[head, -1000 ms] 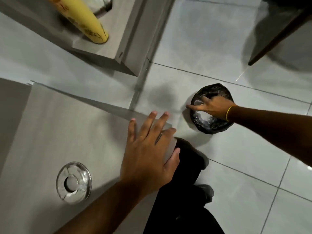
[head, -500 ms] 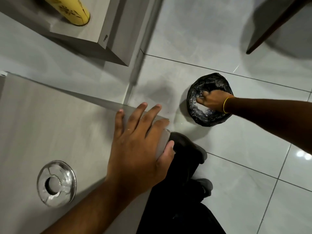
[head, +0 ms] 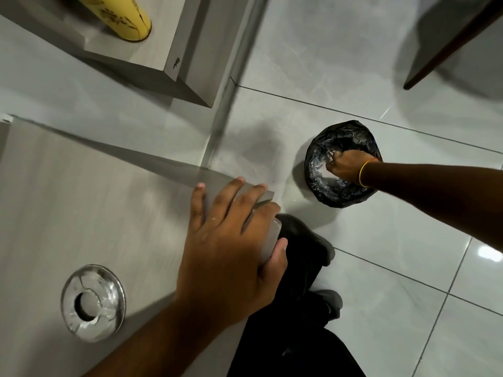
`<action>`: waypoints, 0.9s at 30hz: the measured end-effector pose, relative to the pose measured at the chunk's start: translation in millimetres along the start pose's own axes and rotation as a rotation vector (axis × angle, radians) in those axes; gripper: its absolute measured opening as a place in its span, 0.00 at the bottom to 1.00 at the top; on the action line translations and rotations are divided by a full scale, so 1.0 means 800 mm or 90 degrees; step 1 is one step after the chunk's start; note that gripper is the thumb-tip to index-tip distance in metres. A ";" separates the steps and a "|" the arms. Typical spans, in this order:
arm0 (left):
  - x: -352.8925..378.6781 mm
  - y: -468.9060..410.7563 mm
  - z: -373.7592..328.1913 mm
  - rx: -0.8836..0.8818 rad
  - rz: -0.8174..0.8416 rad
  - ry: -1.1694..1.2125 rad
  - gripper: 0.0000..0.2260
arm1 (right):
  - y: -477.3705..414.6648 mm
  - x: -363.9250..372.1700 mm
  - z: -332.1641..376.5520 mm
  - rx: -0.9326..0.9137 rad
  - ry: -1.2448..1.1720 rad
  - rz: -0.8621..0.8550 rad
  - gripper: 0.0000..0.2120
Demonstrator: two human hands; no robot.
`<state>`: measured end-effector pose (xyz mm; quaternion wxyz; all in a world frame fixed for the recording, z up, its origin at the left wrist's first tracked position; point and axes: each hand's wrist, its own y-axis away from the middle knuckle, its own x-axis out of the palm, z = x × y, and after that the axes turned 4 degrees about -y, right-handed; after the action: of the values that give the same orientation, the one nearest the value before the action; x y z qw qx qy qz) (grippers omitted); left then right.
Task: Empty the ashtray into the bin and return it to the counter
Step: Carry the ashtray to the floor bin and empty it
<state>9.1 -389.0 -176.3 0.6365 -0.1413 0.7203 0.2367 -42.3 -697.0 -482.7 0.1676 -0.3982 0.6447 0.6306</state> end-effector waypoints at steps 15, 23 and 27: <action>-0.005 -0.002 0.000 -0.015 0.028 0.039 0.19 | -0.001 0.013 -0.017 0.209 -0.398 -0.092 0.28; -0.020 -0.004 0.002 -0.023 0.093 0.065 0.20 | 0.122 -0.042 -0.015 0.554 -0.983 -0.074 0.27; -0.029 -0.004 -0.002 -0.034 0.133 0.049 0.22 | 0.208 -0.122 0.011 0.589 -1.218 -0.211 0.16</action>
<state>13.4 -395.0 -153.8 0.5762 -0.0913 0.7485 0.3153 -104.3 -678.1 -300.7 0.8204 0.2801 0.3600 0.3448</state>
